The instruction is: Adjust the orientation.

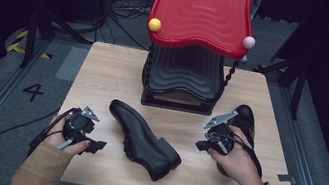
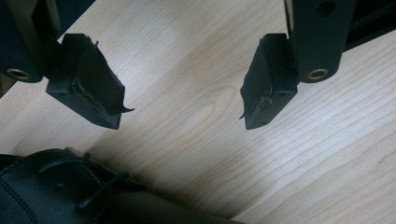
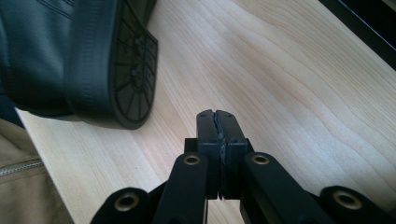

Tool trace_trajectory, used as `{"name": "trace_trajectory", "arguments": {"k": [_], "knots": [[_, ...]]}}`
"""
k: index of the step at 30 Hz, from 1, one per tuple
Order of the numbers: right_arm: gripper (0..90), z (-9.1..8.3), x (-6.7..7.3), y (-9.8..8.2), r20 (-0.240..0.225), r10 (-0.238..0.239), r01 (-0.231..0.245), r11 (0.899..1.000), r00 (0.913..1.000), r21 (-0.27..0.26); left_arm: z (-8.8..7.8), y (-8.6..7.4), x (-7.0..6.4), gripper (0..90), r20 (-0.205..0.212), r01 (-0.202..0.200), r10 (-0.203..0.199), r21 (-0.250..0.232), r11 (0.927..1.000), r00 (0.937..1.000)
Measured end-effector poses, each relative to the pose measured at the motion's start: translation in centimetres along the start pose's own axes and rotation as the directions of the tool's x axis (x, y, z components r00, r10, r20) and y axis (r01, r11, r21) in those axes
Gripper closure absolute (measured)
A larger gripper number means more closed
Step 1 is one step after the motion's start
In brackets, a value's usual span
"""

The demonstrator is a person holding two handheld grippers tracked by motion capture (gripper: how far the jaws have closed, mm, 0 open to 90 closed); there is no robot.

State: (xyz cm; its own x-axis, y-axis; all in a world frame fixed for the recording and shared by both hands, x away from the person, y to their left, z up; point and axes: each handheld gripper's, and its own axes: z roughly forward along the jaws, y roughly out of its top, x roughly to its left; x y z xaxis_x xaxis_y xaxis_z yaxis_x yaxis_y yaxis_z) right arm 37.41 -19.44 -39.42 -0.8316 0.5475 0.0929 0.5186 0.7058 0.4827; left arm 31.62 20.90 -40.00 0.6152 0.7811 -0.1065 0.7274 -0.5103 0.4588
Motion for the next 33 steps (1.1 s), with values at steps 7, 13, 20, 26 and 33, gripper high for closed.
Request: {"name": "trace_trajectory", "arguments": {"k": [7,13,20,26,33], "knots": [[90.0,-0.4,0.7,0.2,-0.012,-0.018,0.017,0.999,0.9998,-0.036,0.1,0.1,-0.2,30.7,0.003,-0.009,0.009,-0.003,1.0000,1.0000],[90.0,-0.9,1.8,0.7,-0.058,-0.057,0.051,0.994,0.9967,-0.093,0.1,0.0,-0.4,30.6,0.008,-0.014,0.014,-0.002,0.9999,0.9999],[90.0,-0.9,3.5,1.4,-0.100,-0.110,0.099,0.989,0.9889,-0.108,0.1,0.0,-0.8,30.3,0.017,-0.034,0.034,0.004,0.9994,0.9993],[90.0,-0.7,4.2,1.7,-0.136,-0.138,0.120,0.984,0.9810,-0.134,0.1,0.0,-1.1,29.2,0.016,-0.071,0.071,-0.001,0.9975,0.9973],[90.0,0.2,5.2,1.9,-0.181,-0.169,0.143,0.979,0.9689,-0.147,0.3,0.0,-1.3,29.1,0.025,-0.073,0.073,0.002,0.9973,0.9970]]}}
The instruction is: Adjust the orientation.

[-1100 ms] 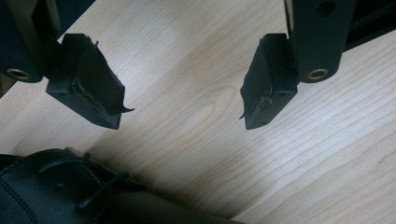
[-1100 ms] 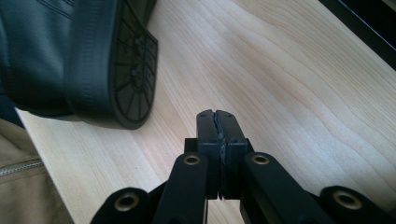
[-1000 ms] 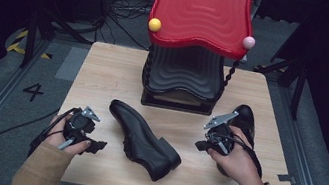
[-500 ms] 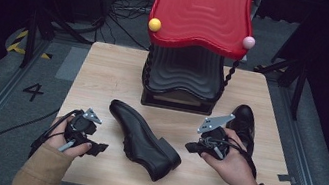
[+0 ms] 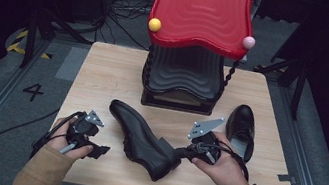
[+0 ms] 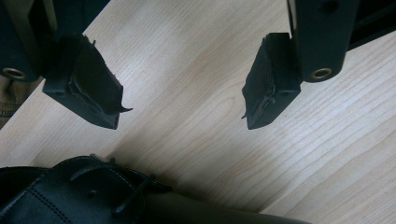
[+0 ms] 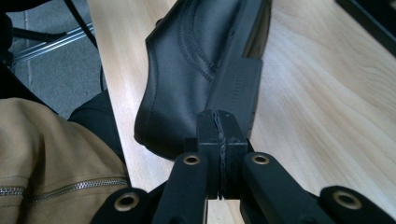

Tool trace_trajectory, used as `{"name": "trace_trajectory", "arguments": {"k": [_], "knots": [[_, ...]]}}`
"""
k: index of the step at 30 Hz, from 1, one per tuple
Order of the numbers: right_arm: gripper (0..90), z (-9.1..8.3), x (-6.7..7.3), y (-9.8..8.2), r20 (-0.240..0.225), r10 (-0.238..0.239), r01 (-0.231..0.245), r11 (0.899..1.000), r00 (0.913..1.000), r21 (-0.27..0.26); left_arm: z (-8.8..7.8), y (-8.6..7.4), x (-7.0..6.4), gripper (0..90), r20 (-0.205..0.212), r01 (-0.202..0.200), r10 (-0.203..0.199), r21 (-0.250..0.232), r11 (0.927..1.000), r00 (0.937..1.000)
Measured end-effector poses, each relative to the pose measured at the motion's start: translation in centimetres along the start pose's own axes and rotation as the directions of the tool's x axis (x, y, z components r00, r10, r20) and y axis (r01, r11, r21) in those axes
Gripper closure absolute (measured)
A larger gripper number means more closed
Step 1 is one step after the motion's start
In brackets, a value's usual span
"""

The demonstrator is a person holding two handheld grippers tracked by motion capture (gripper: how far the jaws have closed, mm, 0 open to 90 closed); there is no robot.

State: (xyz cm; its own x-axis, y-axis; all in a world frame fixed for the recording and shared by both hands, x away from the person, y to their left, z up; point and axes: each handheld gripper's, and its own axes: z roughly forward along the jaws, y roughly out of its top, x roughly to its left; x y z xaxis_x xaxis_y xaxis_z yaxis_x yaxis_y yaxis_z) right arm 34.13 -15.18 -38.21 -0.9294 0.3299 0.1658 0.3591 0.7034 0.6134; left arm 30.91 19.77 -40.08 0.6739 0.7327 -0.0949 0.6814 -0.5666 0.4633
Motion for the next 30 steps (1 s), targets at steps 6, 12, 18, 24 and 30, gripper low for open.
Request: {"name": "trace_trajectory", "arguments": {"k": [6,12,18,24,30], "knots": [[90.0,1.3,0.3,-0.1,-0.014,-0.013,0.014,0.999,0.9998,0.037,0.1,0.1,-0.1,28.9,0.003,-0.009,0.009,0.000,1.0000,1.0000],[90.0,2.0,0.1,-0.2,-0.001,-0.020,0.021,0.998,0.9998,0.067,-0.3,0.0,0.1,28.9,-0.008,-0.003,0.003,-0.027,0.9996,1.0000],[90.0,2.1,-0.4,-0.4,-0.018,0.003,-0.001,0.998,0.9998,0.064,-0.2,0.0,0.1,28.9,-0.007,-0.007,0.007,-0.020,0.9998,0.9999],[90.0,2.0,-0.8,-0.5,-0.022,0.012,-0.011,0.998,0.9997,0.056,-0.2,0.0,0.1,28.7,-0.007,-0.007,0.006,-0.022,0.9997,1.0000],[90.0,1.7,-1.2,-0.6,-0.012,0.028,-0.028,0.998,0.9995,0.051,0.0,0.0,0.1,28.7,-0.002,-0.005,0.005,-0.017,0.9998,1.0000]]}}
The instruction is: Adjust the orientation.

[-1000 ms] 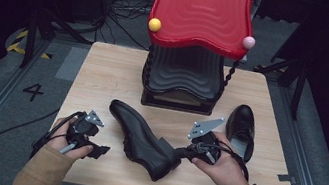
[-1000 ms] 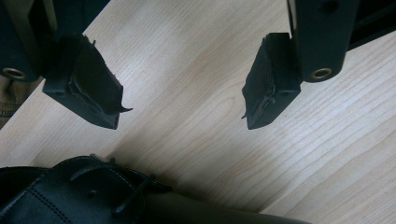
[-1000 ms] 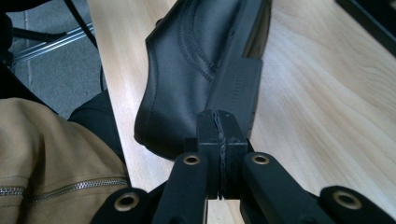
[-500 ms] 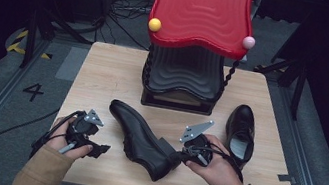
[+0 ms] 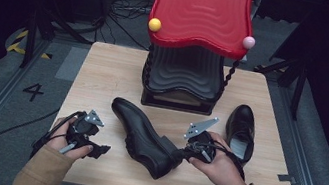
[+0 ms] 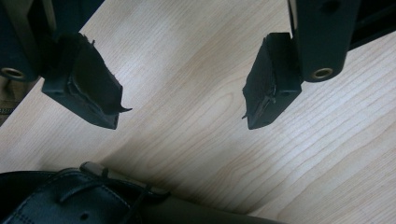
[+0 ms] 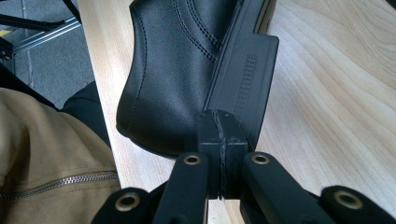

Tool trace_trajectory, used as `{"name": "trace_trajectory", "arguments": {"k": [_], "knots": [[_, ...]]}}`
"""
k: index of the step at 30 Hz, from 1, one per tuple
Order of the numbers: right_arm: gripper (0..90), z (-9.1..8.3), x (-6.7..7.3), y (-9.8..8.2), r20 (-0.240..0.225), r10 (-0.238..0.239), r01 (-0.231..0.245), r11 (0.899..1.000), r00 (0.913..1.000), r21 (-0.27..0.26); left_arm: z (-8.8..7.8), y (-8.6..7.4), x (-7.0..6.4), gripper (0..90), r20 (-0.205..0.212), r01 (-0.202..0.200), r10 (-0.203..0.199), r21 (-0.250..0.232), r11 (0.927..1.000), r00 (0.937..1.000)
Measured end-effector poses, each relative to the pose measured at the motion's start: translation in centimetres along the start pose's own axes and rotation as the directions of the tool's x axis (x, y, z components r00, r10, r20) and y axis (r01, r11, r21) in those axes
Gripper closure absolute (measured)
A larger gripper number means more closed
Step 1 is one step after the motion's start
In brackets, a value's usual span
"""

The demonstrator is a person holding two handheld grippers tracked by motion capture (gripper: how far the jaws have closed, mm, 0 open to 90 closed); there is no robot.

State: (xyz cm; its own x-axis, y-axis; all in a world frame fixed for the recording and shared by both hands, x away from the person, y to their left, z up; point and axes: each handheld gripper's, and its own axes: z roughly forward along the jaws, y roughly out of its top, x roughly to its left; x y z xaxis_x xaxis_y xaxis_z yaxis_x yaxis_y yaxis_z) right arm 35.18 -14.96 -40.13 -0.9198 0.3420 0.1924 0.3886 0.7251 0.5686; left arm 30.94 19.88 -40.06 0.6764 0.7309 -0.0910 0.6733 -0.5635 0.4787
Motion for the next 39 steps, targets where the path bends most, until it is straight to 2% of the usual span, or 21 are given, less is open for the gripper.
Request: {"name": "trace_trajectory", "arguments": {"k": [10,12,13,16,17,18,21,24,26,29,31,39], "knots": [[90.0,-0.5,-0.6,-0.2,0.049,0.017,-0.017,1.000,0.9987,-0.016,0.0,0.0,0.1,28.3,0.000,0.002,-0.002,-0.003,1.0000,1.0000],[90.0,-0.8,-0.8,-0.3,0.102,0.010,-0.008,1.000,0.9947,-0.018,0.1,0.0,0.1,28.3,0.002,0.003,-0.003,-0.001,1.0000,1.0000],[90.0,-0.8,-0.8,-0.3,0.102,0.010,-0.008,1.000,0.9947,-0.018,0.1,0.0,0.1,28.2,0.002,0.003,-0.003,-0.001,1.0000,1.0000],[90.0,-0.8,-1.1,-0.5,0.191,-0.003,0.004,1.000,0.9815,-0.006,0.1,0.0,0.1,28.2,0.002,0.003,-0.003,-0.001,1.0000,1.0000],[90.0,-0.6,-1.5,-0.7,0.244,-0.007,0.006,1.000,0.9699,0.004,0.1,0.0,0.1,28.2,0.003,0.004,-0.004,-0.002,1.0000,1.0000],[90.0,-0.5,-1.8,-0.8,0.273,-0.008,0.004,1.000,0.9620,0.015,0.1,0.0,0.1,28.2,0.002,0.004,-0.004,-0.003,1.0000,1.0000],[90.0,0.0,-2.5,-1.3,0.328,0.017,-0.021,1.000,0.9445,0.008,0.2,0.0,0.2,28.2,0.000,0.004,-0.004,-0.002,1.0000,1.0000],[90.0,0.6,-3.3,-1.7,0.359,0.044,-0.054,0.998,0.9322,0.017,0.2,0.0,0.2,28.2,0.001,-0.002,0.002,0.001,1.0000,1.0000],[90.0,0.8,-3.9,-2.0,0.368,0.064,-0.078,0.997,0.9275,0.023,0.2,0.0,0.2,28.2,0.001,-0.002,0.002,0.002,1.0000,1.0000],[90.0,1.2,-4.6,-2.4,0.388,0.093,-0.121,0.991,0.9169,0.050,0.2,0.0,0.2,28.2,0.001,-0.003,0.003,-0.001,1.0000,1.0000],[89.1,1.3,-4.9,-2.7,0.368,0.121,-0.142,0.989,0.9218,0.031,0.2,0.0,0.2,28.2,-0.001,-0.003,0.003,0.000,1.0000,1.0000],[84.3,0.7,-5.0,-2.5,0.367,0.120,-0.138,0.990,0.9222,0.023,0.2,0.0,0.2,28.2,0.001,0.001,-0.001,-0.001,1.0000,1.0000]]}}
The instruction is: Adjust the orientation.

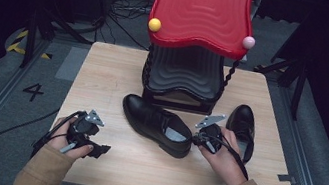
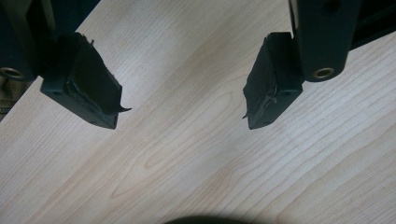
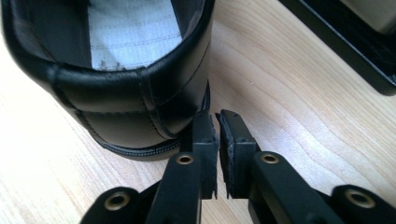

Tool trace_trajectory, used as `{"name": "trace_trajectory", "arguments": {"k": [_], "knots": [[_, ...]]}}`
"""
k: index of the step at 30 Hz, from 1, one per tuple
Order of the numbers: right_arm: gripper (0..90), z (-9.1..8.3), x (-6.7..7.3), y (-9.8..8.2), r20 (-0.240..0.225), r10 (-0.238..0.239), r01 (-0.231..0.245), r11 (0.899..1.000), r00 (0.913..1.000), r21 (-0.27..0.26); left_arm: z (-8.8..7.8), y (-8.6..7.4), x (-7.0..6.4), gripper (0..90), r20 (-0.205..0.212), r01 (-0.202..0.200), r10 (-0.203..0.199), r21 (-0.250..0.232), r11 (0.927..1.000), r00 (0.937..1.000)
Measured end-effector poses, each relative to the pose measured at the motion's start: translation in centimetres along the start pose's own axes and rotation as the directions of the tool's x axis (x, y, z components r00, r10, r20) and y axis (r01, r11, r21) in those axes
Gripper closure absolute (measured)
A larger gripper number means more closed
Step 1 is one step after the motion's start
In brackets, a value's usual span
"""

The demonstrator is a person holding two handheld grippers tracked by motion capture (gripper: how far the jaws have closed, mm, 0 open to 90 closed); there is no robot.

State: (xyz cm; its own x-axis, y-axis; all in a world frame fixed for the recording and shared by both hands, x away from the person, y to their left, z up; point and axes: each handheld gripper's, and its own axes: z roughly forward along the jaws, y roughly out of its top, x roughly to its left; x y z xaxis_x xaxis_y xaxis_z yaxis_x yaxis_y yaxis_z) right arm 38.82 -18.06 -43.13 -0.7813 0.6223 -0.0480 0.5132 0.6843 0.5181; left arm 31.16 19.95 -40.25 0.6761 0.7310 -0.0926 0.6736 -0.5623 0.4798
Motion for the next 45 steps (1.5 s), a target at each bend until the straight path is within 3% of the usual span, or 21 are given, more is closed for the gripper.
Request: {"name": "trace_trajectory", "arguments": {"k": [5,7,10,13,14,16,17,18,19,21,26,32,36,37,39,42,45], "knots": [[79.7,-2.1,-0.4,0.6,-0.012,0.017,-0.018,0.998,0.9998,-0.061,0.0,0.0,0.0,28.2,-0.001,0.004,-0.004,-0.001,1.0000,1.0000],[77.5,-3.2,-0.6,0.9,-0.036,0.022,-0.025,0.994,0.9991,-0.109,0.0,-0.1,-0.1,28.2,0.002,0.006,-0.006,0.001,1.0000,1.0000],[74.0,-5.4,-0.2,1.9,-0.072,-0.011,-0.001,0.985,0.9973,-0.175,0.2,-0.3,-0.2,28.3,0.001,0.005,-0.005,0.007,1.0000,1.0000],[72.0,-6.1,0.2,2.3,-0.100,-0.032,0.011,0.979,0.9944,-0.202,0.1,-0.4,-0.2,28.2,0.002,0.007,-0.007,0.010,0.9999,1.0000],[68.9,-6.6,0.8,2.9,-0.143,-0.073,0.042,0.977,0.9871,-0.209,0.0,-0.5,-0.2,28.2,-0.002,0.011,-0.011,0.007,0.9999,0.9999],[66.8,-6.4,1.4,3.3,-0.171,-0.112,0.077,0.977,0.9790,-0.200,-0.1,-0.8,-0.3,28.3,-0.005,0.020,-0.020,0.006,0.9998,0.9998],[66.8,-6.4,1.4,3.3,-0.171,-0.112,0.077,0.977,0.9790,-0.200,-0.1,-0.8,-0.3,28.3,-0.005,0.020,-0.020,0.006,0.9998,0.9998],[66.2,-5.9,1.9,3.7,-0.194,-0.143,0.108,0.978,0.9705,-0.179,-0.2,-0.9,-0.3,28.3,-0.005,0.017,-0.017,0.005,0.9998,0.9998],[66.2,-5.9,1.9,3.7,-0.194,-0.143,0.108,0.978,0.9705,-0.179,-0.3,-1.0,-0.3,28.3,-0.004,0.024,-0.024,0.004,0.9997,0.9997],[66.2,-5.0,2.3,4.0,-0.219,-0.168,0.136,0.978,0.9611,-0.156,-0.4,-1.3,-0.3,28.3,-0.001,0.021,-0.021,0.008,0.9997,0.9998],[64.3,-2.7,2.7,4.7,-0.235,-0.189,0.174,0.981,0.9535,-0.083,-0.5,-1.9,-0.4,28.2,-0.006,0.036,-0.036,0.012,0.9993,0.9993],[62.5,0.2,3.5,5.2,-0.288,-0.214,0.221,0.975,0.9335,-0.008,-0.9,-2.5,-0.5,28.2,-0.015,0.045,-0.045,0.008,0.9990,0.9989],[62.5,1.7,3.7,5.2,-0.299,-0.225,0.245,0.969,0.9274,0.030,-1.1,-2.8,-0.5,28.2,-0.016,0.050,-0.050,0.007,0.9987,0.9986],[64.1,1.8,3.9,5.3,-0.278,-0.234,0.254,0.967,0.9316,0.036,-1.1,-2.8,-0.5,28.2,-0.017,0.056,-0.055,0.007,0.9984,0.9983],[64.8,1.7,3.9,5.3,-0.283,-0.226,0.248,0.968,0.9319,0.041,-1.1,-2.9,-0.5,28.2,-0.018,0.059,-0.059,0.004,0.9983,0.9981],[73.1,1.8,3.7,5.3,-0.273,-0.235,0.256,0.966,0.9329,0.044,-1.1,-3.0,-0.5,28.3,-0.019,0.057,-0.057,0.005,0.9984,0.9982],[82.4,1.8,3.7,5.3,-0.298,-0.230,0.255,0.966,0.9265,0.048,-1.1,-3.0,-0.5,28.3,-0.016,0.054,-0.054,0.007,0.9985,0.9984]]}}
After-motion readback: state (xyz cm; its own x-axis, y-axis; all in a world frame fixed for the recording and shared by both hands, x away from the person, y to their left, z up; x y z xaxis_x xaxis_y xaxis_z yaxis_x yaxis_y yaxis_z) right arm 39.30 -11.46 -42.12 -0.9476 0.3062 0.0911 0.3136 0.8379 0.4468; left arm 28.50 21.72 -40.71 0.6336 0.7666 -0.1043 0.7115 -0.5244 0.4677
